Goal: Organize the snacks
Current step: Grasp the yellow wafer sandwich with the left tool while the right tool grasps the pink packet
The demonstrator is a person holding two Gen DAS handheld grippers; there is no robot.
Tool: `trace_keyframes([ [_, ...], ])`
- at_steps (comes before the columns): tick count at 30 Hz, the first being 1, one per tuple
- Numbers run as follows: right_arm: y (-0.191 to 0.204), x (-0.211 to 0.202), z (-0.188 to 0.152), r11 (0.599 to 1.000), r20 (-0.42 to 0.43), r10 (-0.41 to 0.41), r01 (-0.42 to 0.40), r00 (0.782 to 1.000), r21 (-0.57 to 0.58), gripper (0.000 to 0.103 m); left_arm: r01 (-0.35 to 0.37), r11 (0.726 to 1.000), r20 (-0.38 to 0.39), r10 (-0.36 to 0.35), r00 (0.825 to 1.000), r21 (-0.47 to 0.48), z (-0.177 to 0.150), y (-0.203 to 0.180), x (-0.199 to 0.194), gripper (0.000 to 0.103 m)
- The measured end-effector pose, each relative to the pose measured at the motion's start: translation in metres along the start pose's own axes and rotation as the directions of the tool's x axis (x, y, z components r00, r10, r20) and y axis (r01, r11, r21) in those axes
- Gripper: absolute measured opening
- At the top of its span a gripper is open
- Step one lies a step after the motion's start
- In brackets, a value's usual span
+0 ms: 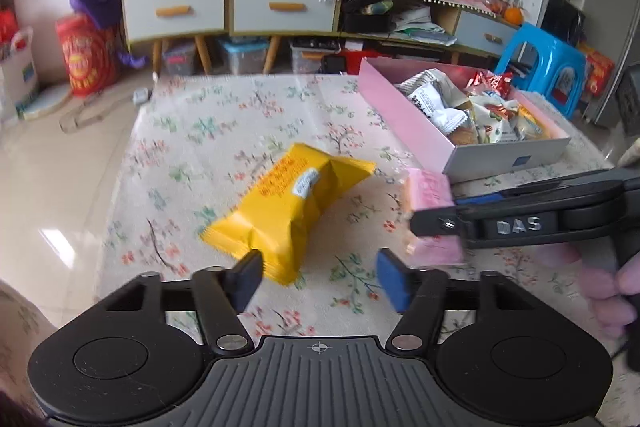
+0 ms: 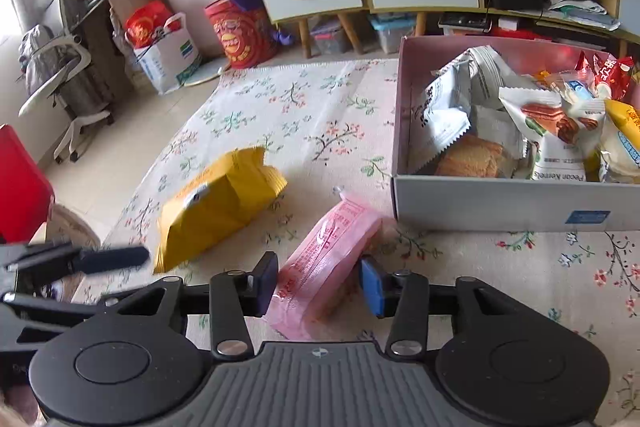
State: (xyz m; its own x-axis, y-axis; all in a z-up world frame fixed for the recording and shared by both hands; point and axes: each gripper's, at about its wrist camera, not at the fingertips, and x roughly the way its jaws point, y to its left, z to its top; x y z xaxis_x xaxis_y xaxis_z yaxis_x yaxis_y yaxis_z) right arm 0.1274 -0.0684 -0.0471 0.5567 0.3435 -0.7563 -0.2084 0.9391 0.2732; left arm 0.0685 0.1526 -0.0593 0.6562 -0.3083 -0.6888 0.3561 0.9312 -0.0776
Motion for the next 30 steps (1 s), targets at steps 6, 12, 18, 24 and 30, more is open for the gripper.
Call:
trace_keyframes([
  [6, -0.003, -0.005, 0.001, 1.000, -0.036, -0.024, 0.024, 0.999, -0.016, 0.031, -0.063, 0.998, 0.034, 0.062, 0.997, 0.009, 0.012, 0.002, 0.009, 0.078],
  [12, 0.003, -0.002, 0.001, 0.999, -0.027, -0.029, 0.028, 0.999, -0.044, 0.049, -0.074, 0.996, 0.014, 0.074, 0.997, -0.046, 0.020, 0.012, 0.032, 0.078],
  [18, 0.009, 0.008, -0.004, 0.996, -0.032, -0.037, 0.035, 0.999, -0.077, 0.050, -0.057, 0.991, 0.021, 0.060, 0.998, -0.124, 0.026, 0.016, 0.041, 0.073],
  [24, 0.007, 0.006, -0.004, 0.990, -0.018, -0.069, 0.066, 0.997, -0.127, 0.027, -0.044, 0.990, 0.007, 0.045, 0.999, -0.134, 0.027, 0.011, 0.044, 0.065],
  [30, -0.002, 0.000, -0.004, 0.992, -0.040, -0.065, 0.060, 0.997, -0.115, 0.022, 0.003, 0.992, -0.034, -0.007, 0.999, -0.124, 0.024, 0.008, 0.040, 0.050],
])
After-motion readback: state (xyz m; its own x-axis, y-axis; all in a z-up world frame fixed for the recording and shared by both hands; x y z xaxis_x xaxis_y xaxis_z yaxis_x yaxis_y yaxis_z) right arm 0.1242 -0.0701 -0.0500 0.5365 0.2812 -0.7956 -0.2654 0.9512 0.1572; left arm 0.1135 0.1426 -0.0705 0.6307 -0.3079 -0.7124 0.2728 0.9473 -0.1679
